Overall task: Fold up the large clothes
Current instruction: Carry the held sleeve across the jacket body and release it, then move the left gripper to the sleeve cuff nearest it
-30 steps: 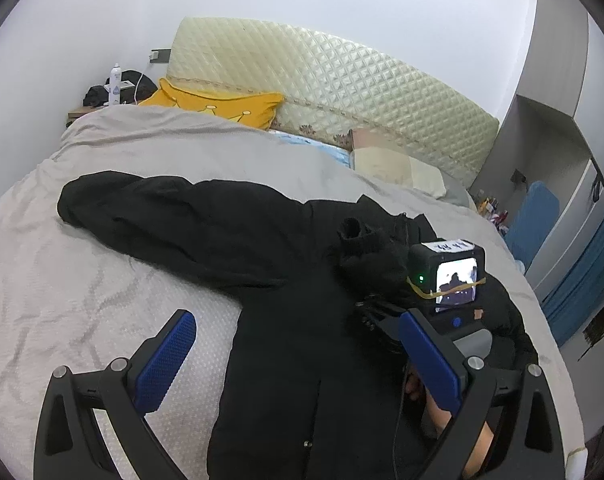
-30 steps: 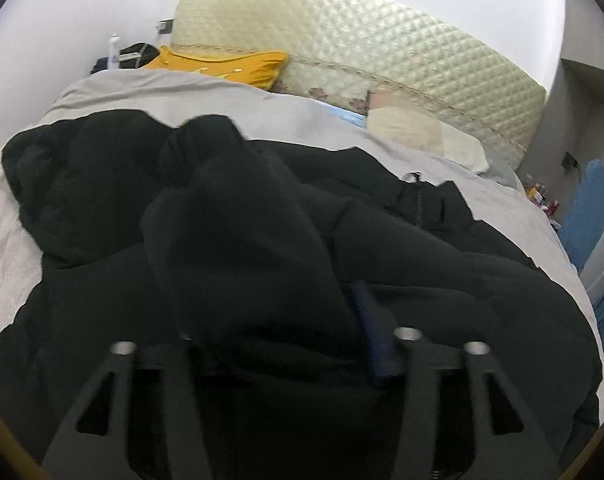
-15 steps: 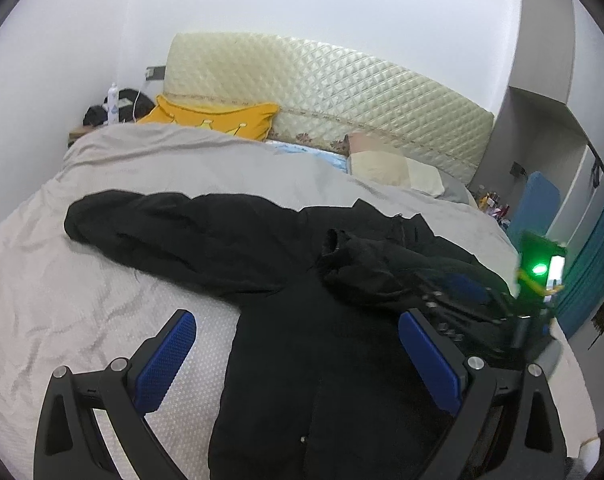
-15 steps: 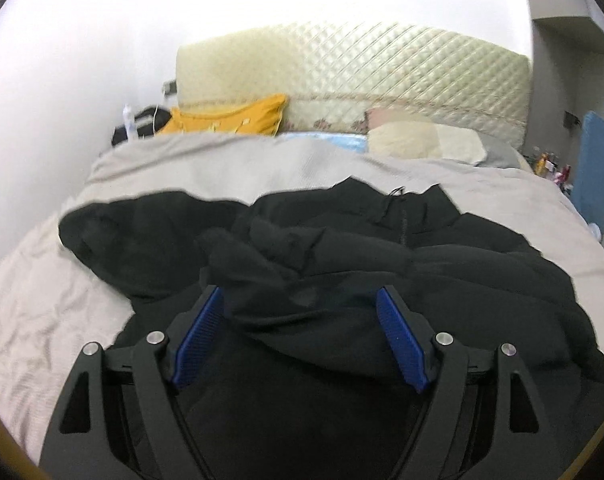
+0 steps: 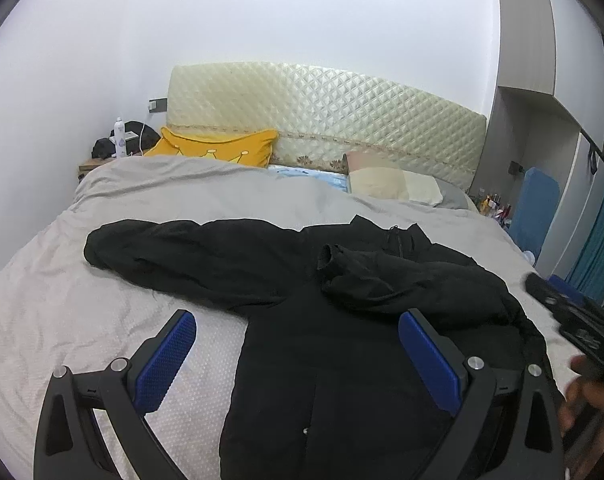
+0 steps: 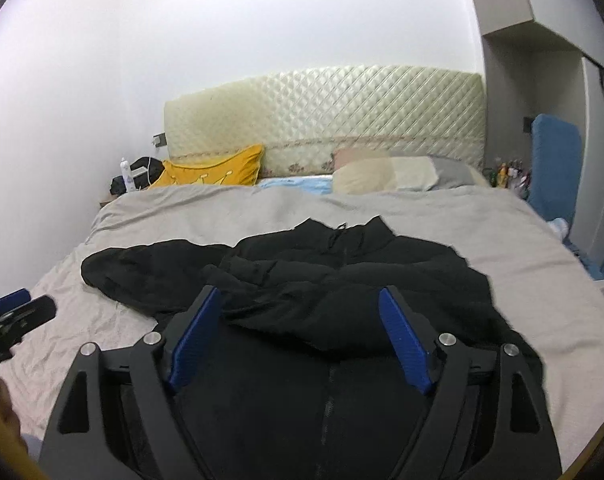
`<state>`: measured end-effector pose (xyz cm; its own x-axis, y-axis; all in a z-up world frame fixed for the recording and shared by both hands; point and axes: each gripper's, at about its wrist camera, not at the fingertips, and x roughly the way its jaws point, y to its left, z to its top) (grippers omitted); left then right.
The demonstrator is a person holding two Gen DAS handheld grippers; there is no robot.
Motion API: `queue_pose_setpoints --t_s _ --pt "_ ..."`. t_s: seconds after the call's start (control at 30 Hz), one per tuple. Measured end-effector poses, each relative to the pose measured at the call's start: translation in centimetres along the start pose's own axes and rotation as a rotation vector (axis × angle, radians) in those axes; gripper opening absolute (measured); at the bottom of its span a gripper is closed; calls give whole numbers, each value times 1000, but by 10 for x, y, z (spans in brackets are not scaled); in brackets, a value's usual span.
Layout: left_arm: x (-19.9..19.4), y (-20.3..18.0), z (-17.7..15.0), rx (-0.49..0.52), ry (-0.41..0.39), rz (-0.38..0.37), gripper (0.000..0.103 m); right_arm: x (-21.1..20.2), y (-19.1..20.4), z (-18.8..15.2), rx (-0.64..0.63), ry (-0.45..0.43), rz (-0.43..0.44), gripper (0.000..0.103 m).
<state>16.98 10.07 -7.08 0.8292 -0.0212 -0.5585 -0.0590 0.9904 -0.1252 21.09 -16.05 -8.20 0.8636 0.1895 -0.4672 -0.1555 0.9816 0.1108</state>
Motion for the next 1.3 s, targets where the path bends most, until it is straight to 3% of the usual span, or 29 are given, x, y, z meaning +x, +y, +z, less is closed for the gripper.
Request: queue_pose_setpoints --t_s 0.1,0.2,0.5,0.7,0.97,1.3 --pt "-4 -6 -6 17 -4 -7 102 -25 -6 -7 10 -22 8 83" --pt "-8 -18 -11 58 2 -12 102 -46 -5 -17 -52 -20 -51 83" --pt "-21 -33 -18 86 -31 -17 102 -82 -17 -24 -2 -57 -20 86" --pt "-18 -33 -25 71 -21 -40 102 -110 -19 -44 27 -81 -22 98" --pt "-18 -41 -31 85 -43 -37 102 -129 -20 -67 18 -87 -79 103" --pt "0 -43 -35 82 7 -72 102 -133 -10 -82 -43 -112 -114 103"
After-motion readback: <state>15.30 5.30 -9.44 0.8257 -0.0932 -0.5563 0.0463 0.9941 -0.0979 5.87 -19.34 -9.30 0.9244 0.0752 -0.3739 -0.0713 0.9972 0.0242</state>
